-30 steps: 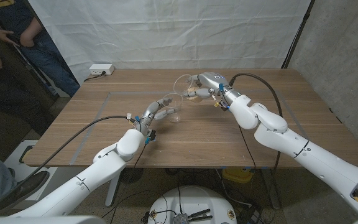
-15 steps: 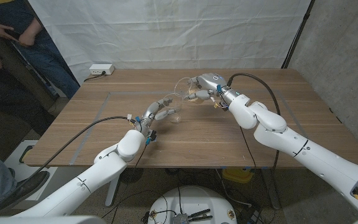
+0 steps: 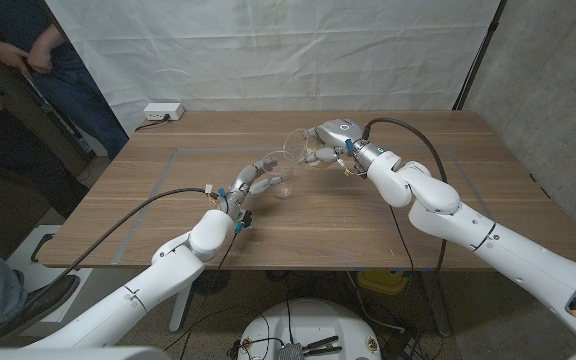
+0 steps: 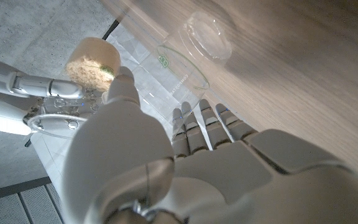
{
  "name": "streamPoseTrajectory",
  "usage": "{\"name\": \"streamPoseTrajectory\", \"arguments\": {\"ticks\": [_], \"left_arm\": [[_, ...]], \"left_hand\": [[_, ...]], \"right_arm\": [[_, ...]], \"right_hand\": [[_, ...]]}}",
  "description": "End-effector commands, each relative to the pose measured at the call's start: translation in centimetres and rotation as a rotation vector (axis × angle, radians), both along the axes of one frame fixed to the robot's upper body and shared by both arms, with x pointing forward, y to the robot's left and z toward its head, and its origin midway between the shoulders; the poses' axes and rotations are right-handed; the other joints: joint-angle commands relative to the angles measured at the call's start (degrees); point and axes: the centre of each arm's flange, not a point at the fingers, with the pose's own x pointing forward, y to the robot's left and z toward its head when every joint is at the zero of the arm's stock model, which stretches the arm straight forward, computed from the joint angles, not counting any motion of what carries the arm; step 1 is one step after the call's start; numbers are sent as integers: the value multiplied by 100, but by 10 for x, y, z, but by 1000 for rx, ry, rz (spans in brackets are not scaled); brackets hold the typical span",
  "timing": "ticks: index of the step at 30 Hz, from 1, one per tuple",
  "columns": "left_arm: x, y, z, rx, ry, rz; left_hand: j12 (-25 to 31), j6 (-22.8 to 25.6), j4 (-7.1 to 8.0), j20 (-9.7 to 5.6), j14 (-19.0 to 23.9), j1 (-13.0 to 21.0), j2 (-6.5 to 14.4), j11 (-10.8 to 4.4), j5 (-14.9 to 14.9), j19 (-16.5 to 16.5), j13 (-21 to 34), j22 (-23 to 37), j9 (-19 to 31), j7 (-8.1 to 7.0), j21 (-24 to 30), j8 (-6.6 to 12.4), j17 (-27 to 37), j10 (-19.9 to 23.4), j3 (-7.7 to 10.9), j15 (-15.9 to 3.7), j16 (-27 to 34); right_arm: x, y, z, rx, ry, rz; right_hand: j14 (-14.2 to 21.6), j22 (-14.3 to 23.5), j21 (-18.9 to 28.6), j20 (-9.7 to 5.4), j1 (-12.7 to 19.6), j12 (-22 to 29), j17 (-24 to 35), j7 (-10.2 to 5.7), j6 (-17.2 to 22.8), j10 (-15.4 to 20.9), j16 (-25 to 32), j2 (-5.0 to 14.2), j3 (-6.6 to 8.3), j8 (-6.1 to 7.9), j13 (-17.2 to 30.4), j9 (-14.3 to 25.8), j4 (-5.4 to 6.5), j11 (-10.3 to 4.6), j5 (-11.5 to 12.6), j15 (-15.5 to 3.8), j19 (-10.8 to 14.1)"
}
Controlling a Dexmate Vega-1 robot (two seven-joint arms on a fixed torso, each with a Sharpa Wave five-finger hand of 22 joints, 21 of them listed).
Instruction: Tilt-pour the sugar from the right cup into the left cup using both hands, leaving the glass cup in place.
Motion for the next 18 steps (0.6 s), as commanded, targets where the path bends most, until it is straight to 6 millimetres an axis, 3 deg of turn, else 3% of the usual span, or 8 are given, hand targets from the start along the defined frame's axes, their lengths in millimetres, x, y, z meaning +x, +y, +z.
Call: {"name": "streamPoseTrajectory", "arguments": {"ticks": [1,18], "left_arm": [[-2,0,-2,-2,2,-5],[-4,-2,-4,-6,-2,-12]], "left_hand": [[-27,56,16,6,24,32,11,15,-14,-25,21,27,27,14,-15,1,11,41,10,-140,-9],[-31,95,24,5,23,34,18,-12,-44,-29,23,27,28,16,-17,-4,12,69,6,-147,-12]], "right_arm": [[-5,5,-2,-103,-76,-57],[-16,28,-5,-305,-181,-171]], "right_hand": [[33,0,45,-653,28,30,27,-11,71,60,4,47,-9,31,24,10,-28,-12,10,-722,38],[47,2,43,-659,41,22,35,-28,94,80,7,47,-11,29,24,10,-32,-23,10,-728,21]]}}
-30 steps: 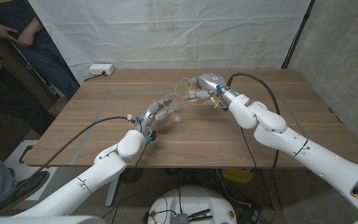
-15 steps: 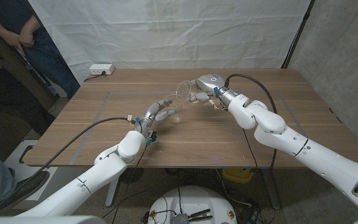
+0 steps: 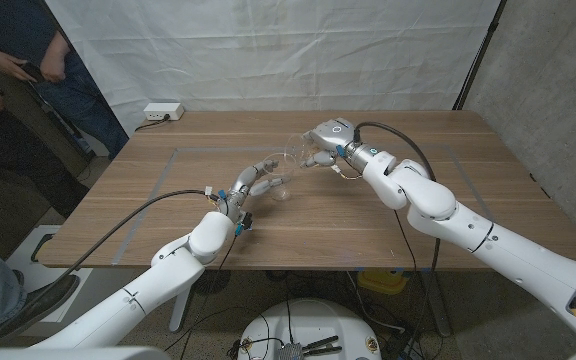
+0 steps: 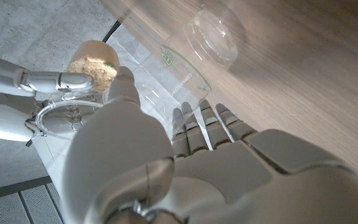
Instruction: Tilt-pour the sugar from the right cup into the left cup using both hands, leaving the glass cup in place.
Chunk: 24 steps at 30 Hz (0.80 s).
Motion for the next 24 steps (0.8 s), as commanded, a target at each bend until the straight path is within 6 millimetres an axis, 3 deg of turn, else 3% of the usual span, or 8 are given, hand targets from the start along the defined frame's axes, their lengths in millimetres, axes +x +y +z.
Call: {"name": "streamPoseTrajectory", "arguments": {"ticks": [1,24], "left_arm": [[0,-2,0,-2,-3,-7],[0,-2,10,9,-32,-10]], "left_hand": [[13,73,25,2,24,35,18,-6,-17,-29,23,27,28,-10,-17,14,12,68,6,-144,-12],[4,92,21,-8,42,59,22,-26,-48,-13,23,26,27,-6,-12,-2,10,93,7,-174,-10]], "right_arm": [[-7,15,-4,-141,-88,-66],[-18,30,-1,-273,-133,-109]], "right_hand": [[49,2,43,-659,26,18,6,-11,71,67,7,32,-11,39,25,6,-32,-4,11,-729,22],[90,6,49,-659,72,1,31,-83,110,84,26,51,1,39,25,6,-47,-73,25,-742,15]]}}
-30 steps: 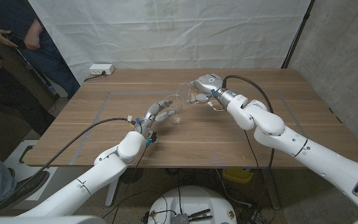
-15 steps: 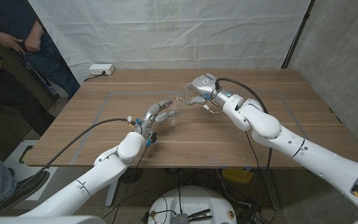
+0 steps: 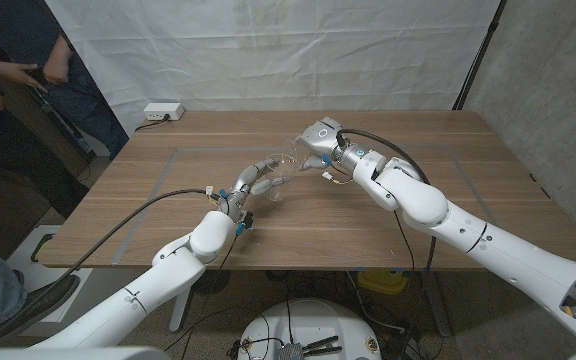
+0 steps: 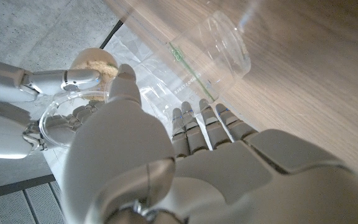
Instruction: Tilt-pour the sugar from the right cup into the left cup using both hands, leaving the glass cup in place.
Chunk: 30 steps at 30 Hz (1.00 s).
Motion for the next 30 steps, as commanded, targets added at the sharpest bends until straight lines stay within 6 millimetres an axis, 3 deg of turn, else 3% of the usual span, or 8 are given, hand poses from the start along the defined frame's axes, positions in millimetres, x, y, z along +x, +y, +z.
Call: {"name": "streamPoseTrajectory", "arguments": {"ticks": [1,13,18,25,30], "left_arm": [[-1,0,6,10,-20,-3],[-1,2,5,15,-16,-4],[-2,2,5,17,-18,-5],[-4,2,4,12,-22,-7],[-7,4,1,12,-22,-3]], "left_hand": [[-2,54,19,-10,45,13,31,-31,-8,-11,23,26,27,-26,-11,8,9,42,7,-178,-10],[-13,56,8,-16,35,40,29,-32,-21,-13,23,26,27,-39,-14,-3,8,35,11,-178,-17],[-20,55,8,-12,33,45,31,-42,-25,-16,23,25,27,-40,-15,-7,8,22,12,-176,-19],[-18,65,8,-18,33,50,32,-35,-32,-12,23,25,27,-42,-14,-8,8,37,12,-181,-19],[-23,61,11,-12,34,50,35,-32,-38,-12,23,25,27,-46,-15,-13,9,28,11,-171,-19]], "right_arm": [[-7,7,3,-53,-20,-8],[-9,9,11,-87,-82,-28],[-7,16,1,-210,-131,-36],[-1,16,13,-144,-101,-44],[-7,16,15,-158,-157,-52]], "right_hand": [[61,7,49,-659,55,5,33,-55,63,31,28,40,-18,24,28,10,-27,-31,26,-711,14],[71,10,59,-668,62,-15,44,-25,-9,10,31,46,-18,-10,28,11,-26,-16,31,-715,27],[54,11,56,-678,77,-24,48,-21,-12,-1,24,53,-12,-13,28,11,-31,-30,35,-723,15],[46,13,58,-688,98,-32,54,-40,-12,-3,21,70,-1,-15,28,12,-36,-38,40,-726,13],[54,15,59,-687,98,-36,58,-41,-11,-2,25,75,-1,-16,29,12,-33,-40,42,-723,10]]}}
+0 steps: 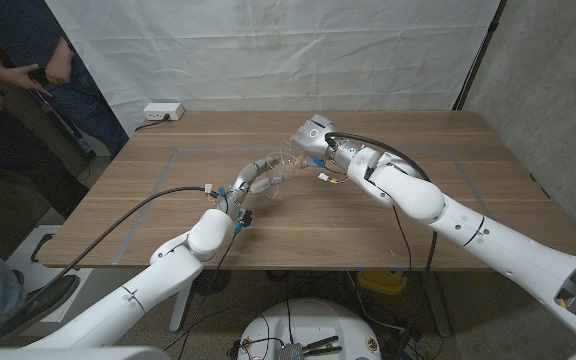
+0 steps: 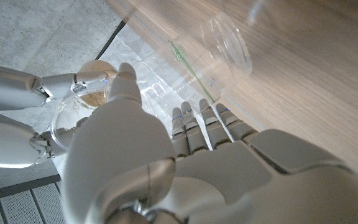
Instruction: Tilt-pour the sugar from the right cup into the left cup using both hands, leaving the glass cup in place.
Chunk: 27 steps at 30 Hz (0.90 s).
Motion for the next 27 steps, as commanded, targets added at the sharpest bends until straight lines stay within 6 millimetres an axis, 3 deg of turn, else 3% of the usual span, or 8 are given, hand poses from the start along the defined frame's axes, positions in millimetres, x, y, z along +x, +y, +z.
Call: {"name": "streamPoseTrajectory", "arguments": {"ticks": [1,6,11,12,14,16,18,27], "left_arm": [[-4,2,-3,-5,-3,5],[-5,3,-3,-9,-6,3],[-6,3,-3,-13,-12,2],[-6,3,-3,-14,-12,1],[-6,3,-2,-10,-12,1],[-7,3,-2,-14,-13,2],[-7,3,-2,-15,-12,0],[-11,4,-1,-16,-23,2]], "left_hand": [[-27,46,12,-13,34,29,29,-39,-18,-12,23,26,27,-25,-15,-3,9,22,10,-173,-17],[-24,52,13,-21,30,30,27,-34,-23,-10,23,25,27,-24,-14,-4,9,33,9,-185,-19],[-26,57,15,-18,30,31,26,-32,-30,-14,23,25,27,-24,-16,-7,9,35,6,-184,-20],[-25,61,15,-26,31,31,25,-35,-31,-10,23,25,27,-29,-15,-6,9,39,6,-191,-19],[-25,53,16,-27,30,31,24,-31,-33,-11,23,25,27,-26,-15,-11,9,41,4,-183,-20],[-26,45,17,-23,31,30,24,-28,-35,-15,23,25,27,-23,-17,-15,9,39,3,-182,-19],[-27,48,19,-27,33,29,24,-30,-37,-15,23,25,27,-27,-17,-15,10,40,2,-180,-18],[-33,51,25,-23,29,25,24,-48,-46,-15,24,25,27,-30,-17,-20,10,34,-3,-171,-20]], "right_arm": [[-3,2,8,-5,-17,-13],[-7,2,5,-69,-96,6],[-15,-3,15,33,-116,46],[-14,0,11,-9,-84,15],[-15,-2,0,-106,-201,48],[-15,1,6,-40,-133,27],[-12,2,-3,-152,-195,41],[-5,7,-1,-148,-134,-5]], "right_hand": [[56,15,61,-686,41,-18,33,-19,18,-6,25,45,-16,-14,25,8,-17,-36,46,-723,13],[62,16,63,-689,45,-21,36,-17,34,-4,27,45,-16,-10,25,8,-17,-44,48,-725,14],[55,18,66,-689,62,-49,40,-10,10,-59,23,48,-11,-22,25,8,-23,-32,53,-730,13],[53,19,67,-690,69,-68,42,-16,-9,-102,22,48,-10,-30,25,8,-26,-44,54,-731,13],[49,19,65,-692,80,-74,43,-4,-22,-112,20,54,-4,-36,26,8,-30,-45,57,-735,5],[44,21,64,-695,100,-74,46,-19,-13,-107,18,65,7,-33,26,8,-37,-53,61,-743,-1],[40,22,63,-698,119,-75,48,-33,-1,-106,17,78,18,-28,26,8,-44,-57,64,-747,-6],[14,28,57,-699,158,-73,55,-64,15,-84,7,102,41,-25,26,8,-54,-80,72,-734,-39]]}}
